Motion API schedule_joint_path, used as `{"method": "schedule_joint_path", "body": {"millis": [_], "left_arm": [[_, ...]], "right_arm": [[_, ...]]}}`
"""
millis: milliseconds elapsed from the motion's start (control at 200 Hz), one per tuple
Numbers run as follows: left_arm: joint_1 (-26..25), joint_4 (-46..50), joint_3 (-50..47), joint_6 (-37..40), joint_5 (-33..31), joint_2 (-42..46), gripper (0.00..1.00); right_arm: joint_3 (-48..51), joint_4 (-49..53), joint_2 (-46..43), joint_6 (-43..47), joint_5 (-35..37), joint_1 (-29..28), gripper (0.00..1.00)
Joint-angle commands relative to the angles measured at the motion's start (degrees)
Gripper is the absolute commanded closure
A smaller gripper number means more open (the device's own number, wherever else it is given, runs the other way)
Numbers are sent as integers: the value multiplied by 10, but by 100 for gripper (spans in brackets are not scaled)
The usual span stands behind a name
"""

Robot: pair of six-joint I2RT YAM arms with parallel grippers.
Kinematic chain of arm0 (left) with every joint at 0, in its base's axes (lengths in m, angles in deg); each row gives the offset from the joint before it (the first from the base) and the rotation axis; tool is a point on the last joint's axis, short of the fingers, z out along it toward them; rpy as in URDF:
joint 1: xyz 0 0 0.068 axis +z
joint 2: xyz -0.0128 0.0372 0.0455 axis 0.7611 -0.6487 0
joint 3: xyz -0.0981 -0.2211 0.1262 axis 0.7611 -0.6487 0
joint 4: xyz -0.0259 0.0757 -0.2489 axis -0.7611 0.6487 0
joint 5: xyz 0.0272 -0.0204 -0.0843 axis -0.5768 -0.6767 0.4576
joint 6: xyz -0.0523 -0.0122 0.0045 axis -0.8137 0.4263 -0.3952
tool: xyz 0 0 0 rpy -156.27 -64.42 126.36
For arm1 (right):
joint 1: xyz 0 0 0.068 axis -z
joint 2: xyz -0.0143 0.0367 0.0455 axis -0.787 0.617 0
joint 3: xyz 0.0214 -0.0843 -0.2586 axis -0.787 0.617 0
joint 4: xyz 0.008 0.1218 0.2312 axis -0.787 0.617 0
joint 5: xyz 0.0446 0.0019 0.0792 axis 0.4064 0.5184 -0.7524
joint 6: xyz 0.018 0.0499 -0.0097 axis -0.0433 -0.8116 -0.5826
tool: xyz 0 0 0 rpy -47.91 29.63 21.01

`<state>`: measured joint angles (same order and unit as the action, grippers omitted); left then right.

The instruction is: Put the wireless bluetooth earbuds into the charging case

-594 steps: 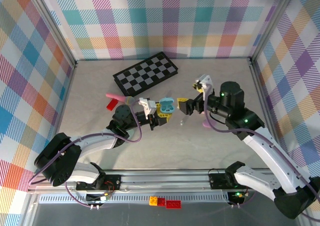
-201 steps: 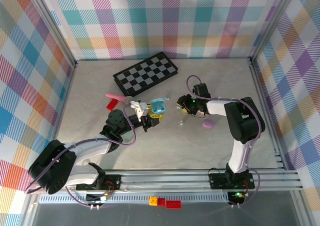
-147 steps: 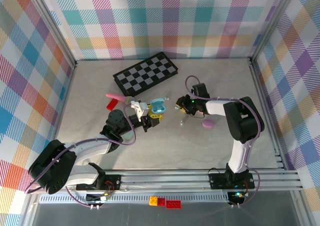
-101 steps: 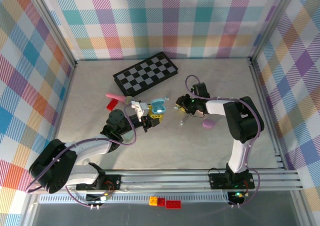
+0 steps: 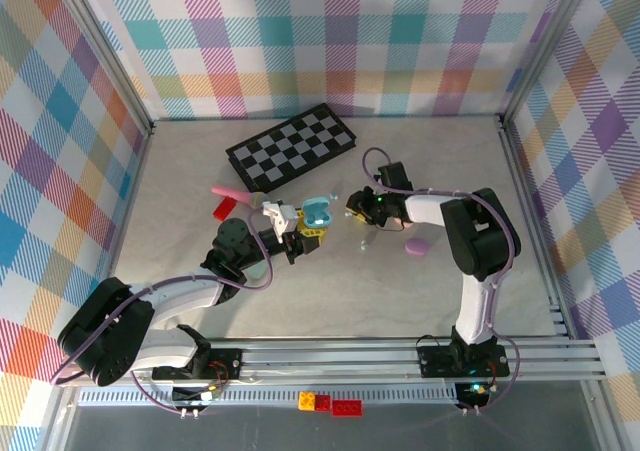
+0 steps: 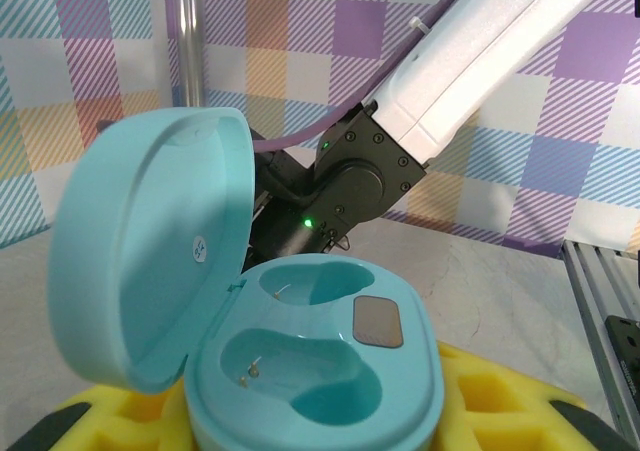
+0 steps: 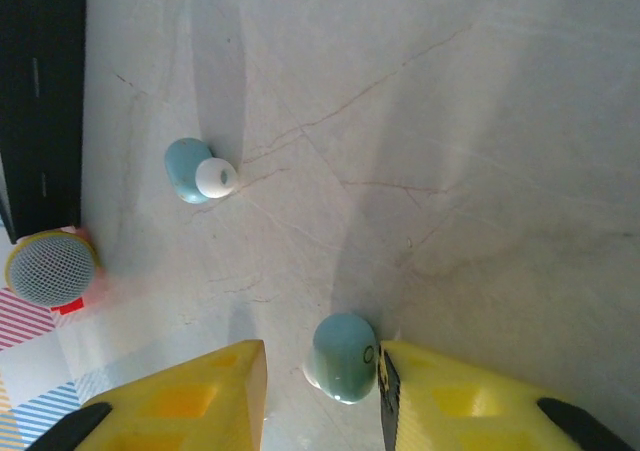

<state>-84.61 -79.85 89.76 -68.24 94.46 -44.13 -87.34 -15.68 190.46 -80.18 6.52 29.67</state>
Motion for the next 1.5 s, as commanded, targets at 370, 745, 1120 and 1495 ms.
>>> {"method": "schedule_joint_path", "body": {"millis": [370, 745, 1120, 1495], "left_arm": [[7, -7, 9, 9, 14, -4, 63], [8, -5, 9, 16, 9, -7, 63], [10, -5, 11, 21, 5, -22, 63], [10, 19, 23, 28, 11, -16, 63]], "right_arm": [[-56, 103, 32, 54, 28, -12, 73], [-55, 135, 7, 93, 70, -15, 81], [-23, 237, -90, 172, 117, -17, 81], [35, 367, -152, 252, 185, -17, 80]]}}
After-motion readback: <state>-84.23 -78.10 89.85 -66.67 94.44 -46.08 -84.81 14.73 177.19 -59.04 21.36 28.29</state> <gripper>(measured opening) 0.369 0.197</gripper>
